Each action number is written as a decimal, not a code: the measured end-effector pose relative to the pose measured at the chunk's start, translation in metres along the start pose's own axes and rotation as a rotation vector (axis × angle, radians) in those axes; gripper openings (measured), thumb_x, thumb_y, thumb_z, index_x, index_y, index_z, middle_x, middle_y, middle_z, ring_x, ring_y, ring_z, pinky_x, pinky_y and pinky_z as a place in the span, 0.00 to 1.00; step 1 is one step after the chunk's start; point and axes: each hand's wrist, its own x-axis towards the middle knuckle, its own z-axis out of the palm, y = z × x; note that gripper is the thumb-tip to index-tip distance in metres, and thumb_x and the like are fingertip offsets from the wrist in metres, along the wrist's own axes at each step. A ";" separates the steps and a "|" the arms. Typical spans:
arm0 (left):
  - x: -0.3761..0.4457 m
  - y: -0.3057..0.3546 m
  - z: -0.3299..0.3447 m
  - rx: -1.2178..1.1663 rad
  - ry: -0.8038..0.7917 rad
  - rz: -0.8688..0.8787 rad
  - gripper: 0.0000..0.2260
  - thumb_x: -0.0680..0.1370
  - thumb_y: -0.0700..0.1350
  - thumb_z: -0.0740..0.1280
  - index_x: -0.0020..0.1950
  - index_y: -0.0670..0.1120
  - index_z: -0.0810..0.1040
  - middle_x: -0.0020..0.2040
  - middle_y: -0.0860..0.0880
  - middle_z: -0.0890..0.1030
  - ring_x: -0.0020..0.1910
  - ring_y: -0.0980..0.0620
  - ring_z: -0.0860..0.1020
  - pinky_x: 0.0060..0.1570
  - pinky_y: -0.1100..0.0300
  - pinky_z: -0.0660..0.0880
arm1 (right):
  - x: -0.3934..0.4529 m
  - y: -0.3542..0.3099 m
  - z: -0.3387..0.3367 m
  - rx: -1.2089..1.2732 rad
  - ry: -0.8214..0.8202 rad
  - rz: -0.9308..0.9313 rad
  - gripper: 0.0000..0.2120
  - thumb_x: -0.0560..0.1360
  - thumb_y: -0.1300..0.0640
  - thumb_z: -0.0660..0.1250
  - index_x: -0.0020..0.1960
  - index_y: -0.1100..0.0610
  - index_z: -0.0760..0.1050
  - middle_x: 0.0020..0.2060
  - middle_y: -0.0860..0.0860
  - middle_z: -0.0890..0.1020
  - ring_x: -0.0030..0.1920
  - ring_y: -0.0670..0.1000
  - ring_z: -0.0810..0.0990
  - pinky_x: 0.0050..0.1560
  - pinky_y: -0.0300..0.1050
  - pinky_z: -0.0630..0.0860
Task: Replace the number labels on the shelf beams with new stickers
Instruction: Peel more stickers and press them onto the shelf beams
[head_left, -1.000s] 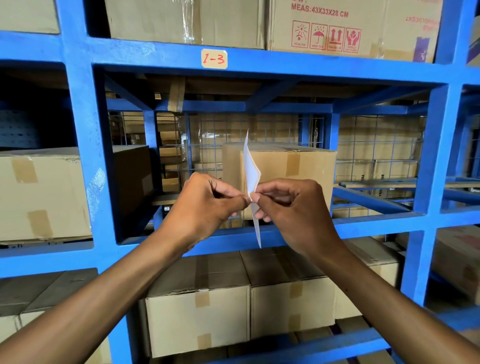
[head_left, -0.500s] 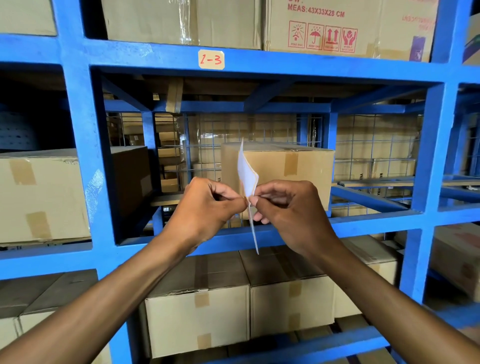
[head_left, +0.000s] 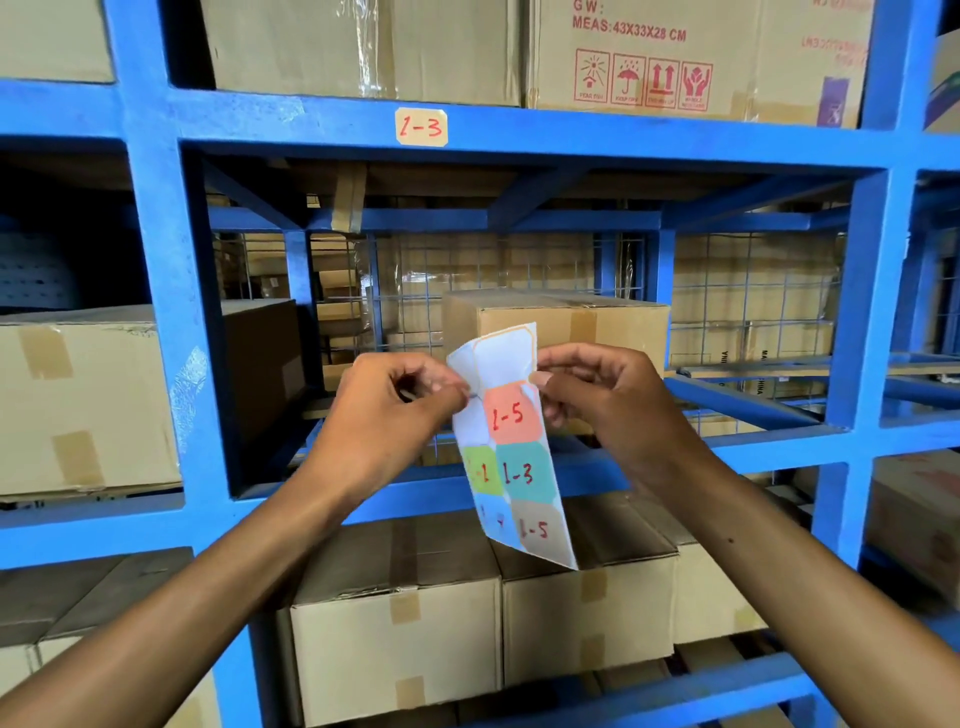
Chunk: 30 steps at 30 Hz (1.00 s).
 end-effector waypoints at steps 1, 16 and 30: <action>0.002 0.003 -0.001 0.044 0.028 0.046 0.04 0.73 0.42 0.70 0.47 0.47 0.83 0.44 0.48 0.82 0.41 0.56 0.78 0.40 0.62 0.75 | 0.002 -0.001 -0.002 0.002 -0.056 0.012 0.07 0.74 0.65 0.67 0.43 0.55 0.81 0.29 0.51 0.82 0.28 0.45 0.75 0.31 0.36 0.74; 0.013 -0.010 0.014 -0.057 -0.044 -0.006 0.16 0.77 0.45 0.67 0.39 0.31 0.75 0.33 0.43 0.73 0.33 0.50 0.68 0.35 0.56 0.64 | -0.023 0.015 0.006 -0.643 -0.058 -0.317 0.10 0.71 0.57 0.72 0.51 0.59 0.82 0.47 0.53 0.80 0.46 0.48 0.79 0.46 0.41 0.76; -0.004 -0.072 0.022 0.176 0.038 -0.077 0.12 0.76 0.44 0.67 0.36 0.38 0.77 0.31 0.46 0.75 0.33 0.53 0.69 0.34 0.58 0.66 | -0.033 0.065 0.033 -0.591 -0.086 -0.520 0.03 0.73 0.60 0.68 0.42 0.60 0.77 0.42 0.51 0.81 0.47 0.49 0.74 0.49 0.44 0.70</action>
